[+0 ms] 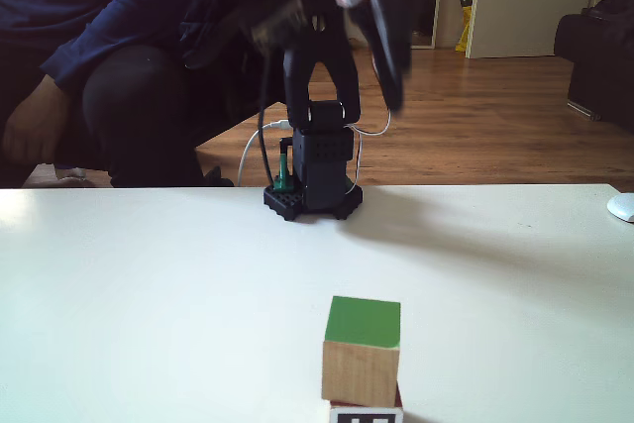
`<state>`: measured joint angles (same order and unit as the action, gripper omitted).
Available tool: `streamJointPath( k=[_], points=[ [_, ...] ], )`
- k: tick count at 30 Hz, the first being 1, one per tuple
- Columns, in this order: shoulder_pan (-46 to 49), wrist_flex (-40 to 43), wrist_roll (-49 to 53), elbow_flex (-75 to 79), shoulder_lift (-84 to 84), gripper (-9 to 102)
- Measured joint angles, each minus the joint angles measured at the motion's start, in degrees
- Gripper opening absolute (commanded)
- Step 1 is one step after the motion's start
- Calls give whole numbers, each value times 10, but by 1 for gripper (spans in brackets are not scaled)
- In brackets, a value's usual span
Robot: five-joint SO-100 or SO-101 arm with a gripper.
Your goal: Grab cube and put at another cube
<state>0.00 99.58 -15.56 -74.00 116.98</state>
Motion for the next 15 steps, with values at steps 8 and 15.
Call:
streamJointPath(
  k=[8,15],
  points=[
    [78,-129,90,-338,395,44],
    [128,-264,138,-682,560,4]
  ],
)
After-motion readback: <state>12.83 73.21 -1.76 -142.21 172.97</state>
